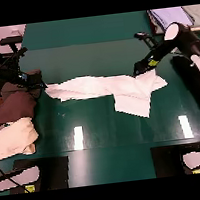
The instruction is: Fold the shirts.
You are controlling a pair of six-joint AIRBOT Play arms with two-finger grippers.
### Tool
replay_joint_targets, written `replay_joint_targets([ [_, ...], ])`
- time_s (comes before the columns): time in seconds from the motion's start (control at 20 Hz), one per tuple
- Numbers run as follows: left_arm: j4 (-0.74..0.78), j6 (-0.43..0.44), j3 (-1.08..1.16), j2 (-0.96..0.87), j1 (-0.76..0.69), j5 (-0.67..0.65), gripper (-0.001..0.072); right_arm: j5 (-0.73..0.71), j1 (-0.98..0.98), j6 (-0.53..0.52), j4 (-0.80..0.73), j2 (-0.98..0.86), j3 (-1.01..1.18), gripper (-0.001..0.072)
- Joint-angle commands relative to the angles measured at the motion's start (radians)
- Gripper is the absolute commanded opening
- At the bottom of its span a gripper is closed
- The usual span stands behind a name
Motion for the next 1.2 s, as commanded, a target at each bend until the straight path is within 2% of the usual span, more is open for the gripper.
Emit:
replay_joint_targets([
  [0.0,0.0,0.001,0.0,0.0,0.0,0.002,0.0027,0.058,0.026,-0.083,-0.019,-0.032,0.017,0.0553],
  [0.2,0.0,0.001,0.0,0.0,0.0,0.0,0.0027,0.108,0.026,-0.088,-0.062,-0.032,-0.023,0.0551],
  [0.3,0.0,0.001,0.0,0.0,0.0,-0.001,0.0027,0.11,0.026,-0.088,-0.061,-0.032,-0.051,0.0439],
  [0.35,0.0,0.002,0.0,0.0,0.0,-0.001,0.0027,0.109,0.031,-0.088,-0.062,-0.032,-0.065,0.0428],
  [0.4,0.0,0.002,0.0,0.0,0.0,-0.001,0.0027,0.108,0.036,-0.088,-0.064,-0.032,-0.072,0.0291],
  [0.45,0.0,0.002,0.0,0.0,0.0,0.0,0.0027,0.108,0.036,-0.088,-0.064,-0.032,-0.071,0.0086],
  [0.5,0.0,0.002,0.0,0.001,0.0,0.001,0.0027,0.108,0.036,-0.087,-0.064,-0.031,-0.061,0.002],
  [0.65,0.0,0.001,0.003,0.016,0.001,0.006,0.0026,0.1,0.031,-0.043,-0.07,-0.008,0.011,0.0019],
  [0.85,0.001,-0.001,0.043,0.191,0.001,0.076,0.0026,0.1,0.008,0.045,-0.223,0.149,0.166,0.0019],
  [1.0,0.001,-0.01,0.18,0.359,0.001,0.078,0.0026,0.097,-0.032,0.116,-0.263,0.324,0.288,0.0019],
  [1.15,0.0,-0.058,0.365,0.483,0.001,0.08,0.0026,0.093,-0.076,0.169,-0.264,0.489,0.395,0.0019],
])
